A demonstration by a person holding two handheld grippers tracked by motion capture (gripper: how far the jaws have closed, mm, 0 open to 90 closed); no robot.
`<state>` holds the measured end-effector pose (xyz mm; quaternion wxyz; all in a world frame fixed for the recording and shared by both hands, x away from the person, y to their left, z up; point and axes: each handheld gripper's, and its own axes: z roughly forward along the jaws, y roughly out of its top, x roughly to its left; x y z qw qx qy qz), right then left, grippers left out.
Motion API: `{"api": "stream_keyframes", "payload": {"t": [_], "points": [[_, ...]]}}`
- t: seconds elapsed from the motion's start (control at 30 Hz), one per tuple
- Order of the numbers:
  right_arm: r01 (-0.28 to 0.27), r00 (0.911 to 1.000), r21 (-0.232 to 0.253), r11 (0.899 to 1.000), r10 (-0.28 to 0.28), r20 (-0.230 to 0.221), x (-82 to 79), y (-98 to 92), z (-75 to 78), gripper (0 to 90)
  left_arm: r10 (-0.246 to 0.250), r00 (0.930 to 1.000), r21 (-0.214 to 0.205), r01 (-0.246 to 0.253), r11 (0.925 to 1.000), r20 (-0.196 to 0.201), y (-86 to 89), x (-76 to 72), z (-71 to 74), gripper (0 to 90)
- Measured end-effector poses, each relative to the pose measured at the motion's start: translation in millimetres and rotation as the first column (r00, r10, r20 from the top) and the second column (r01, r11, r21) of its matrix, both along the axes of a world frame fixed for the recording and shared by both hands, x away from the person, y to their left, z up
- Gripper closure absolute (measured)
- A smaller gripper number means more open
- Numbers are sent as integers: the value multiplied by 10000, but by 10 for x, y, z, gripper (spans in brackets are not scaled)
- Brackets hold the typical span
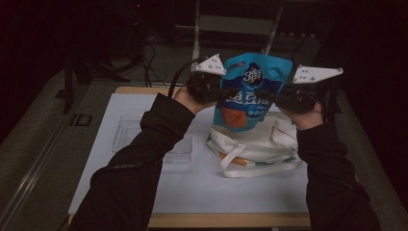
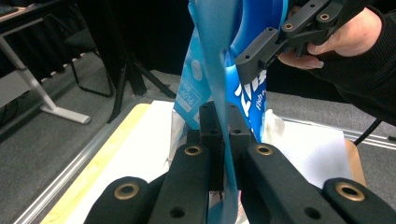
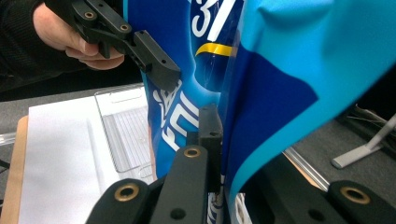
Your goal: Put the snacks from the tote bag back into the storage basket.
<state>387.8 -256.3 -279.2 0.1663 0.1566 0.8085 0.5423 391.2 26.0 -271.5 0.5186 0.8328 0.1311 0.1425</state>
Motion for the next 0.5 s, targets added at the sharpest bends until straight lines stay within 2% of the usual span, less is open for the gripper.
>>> {"api": "stream_keyframes", "payload": {"t": [0.5], "points": [[-592,9982,-12,9982,592,56,55,391,64,885,201,9998,210,-203,9996,80,376,-65,85,900]]}}
